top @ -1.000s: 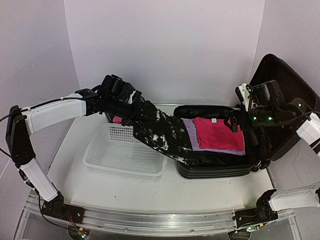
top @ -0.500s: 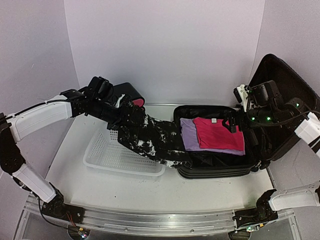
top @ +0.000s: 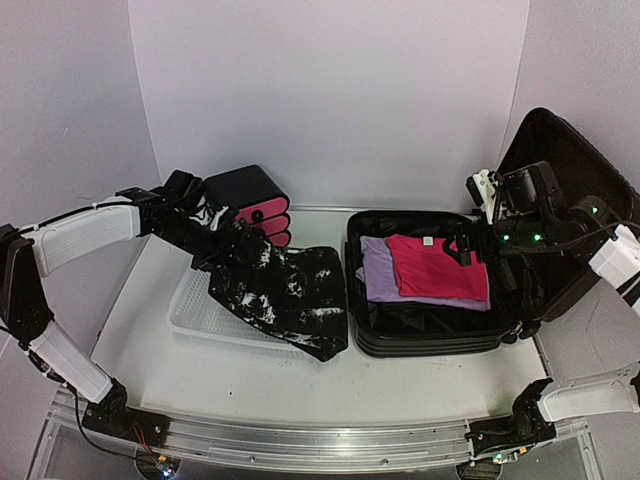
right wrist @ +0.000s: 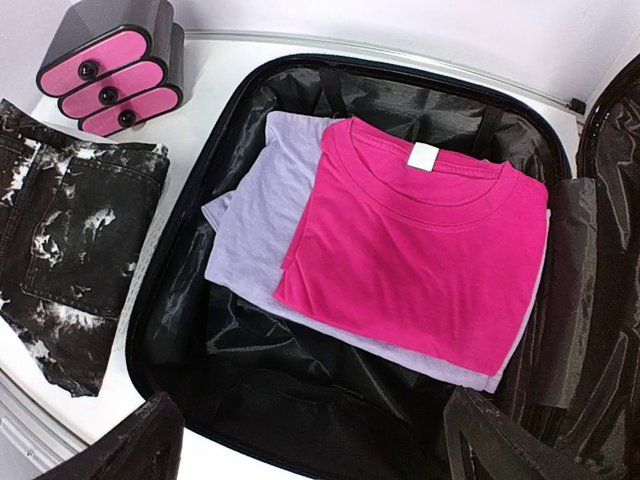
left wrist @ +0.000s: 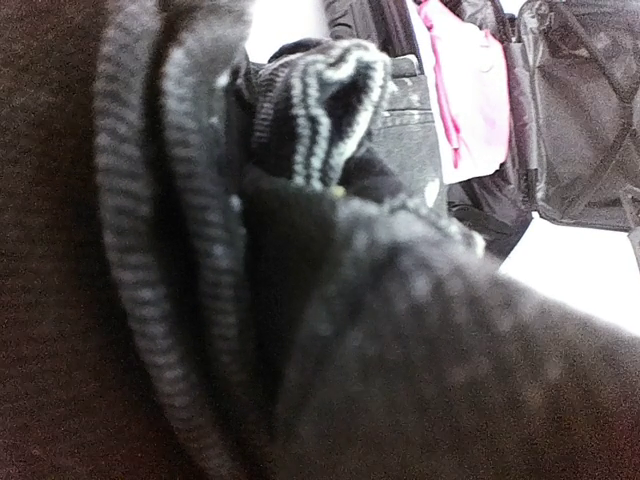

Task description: Open, take out, and arrange the luggage

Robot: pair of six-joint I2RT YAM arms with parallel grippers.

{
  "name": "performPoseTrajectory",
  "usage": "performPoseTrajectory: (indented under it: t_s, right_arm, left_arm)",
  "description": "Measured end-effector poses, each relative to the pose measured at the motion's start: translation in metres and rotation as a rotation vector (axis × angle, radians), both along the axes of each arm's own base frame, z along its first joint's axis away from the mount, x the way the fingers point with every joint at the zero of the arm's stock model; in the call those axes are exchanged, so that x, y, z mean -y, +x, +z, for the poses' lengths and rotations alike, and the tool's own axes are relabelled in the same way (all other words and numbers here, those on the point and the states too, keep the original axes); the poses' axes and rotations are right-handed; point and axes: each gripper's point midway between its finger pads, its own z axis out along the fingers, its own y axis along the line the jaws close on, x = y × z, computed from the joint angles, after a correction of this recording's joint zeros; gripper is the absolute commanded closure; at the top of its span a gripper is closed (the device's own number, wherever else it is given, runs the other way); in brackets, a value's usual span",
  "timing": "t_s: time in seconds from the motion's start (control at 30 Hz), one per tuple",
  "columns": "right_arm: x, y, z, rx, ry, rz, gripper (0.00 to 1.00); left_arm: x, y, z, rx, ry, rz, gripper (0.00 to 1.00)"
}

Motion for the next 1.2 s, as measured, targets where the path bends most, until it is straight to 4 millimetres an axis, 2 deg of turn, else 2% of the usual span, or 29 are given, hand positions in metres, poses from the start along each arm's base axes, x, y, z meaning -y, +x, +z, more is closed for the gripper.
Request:
performPoseTrajectory:
  t_s: [0.37, 0.77, 1.2]
  right_arm:
    - [-0.001, 0.001, -0.004, -0.012, -0.006, 0.002, 0.07]
    - [-0.001, 0.0, -0.011, -0.026, -0.015, 0.002, 0.07]
    - [-0.002, 0.002, -0.016, -0.041, -0.023, 0.002, 0.07]
  left_arm:
    - [-0.012, 0.01, -0.031, 0.049, 0.119, -0.011, 1.0]
    - [-0.027, 0.027, -0.074, 0.071, 0.284, -0.01, 1.0]
    - [-0.049, 0.038, -0.091, 0.155, 0.436, -0.02, 1.0]
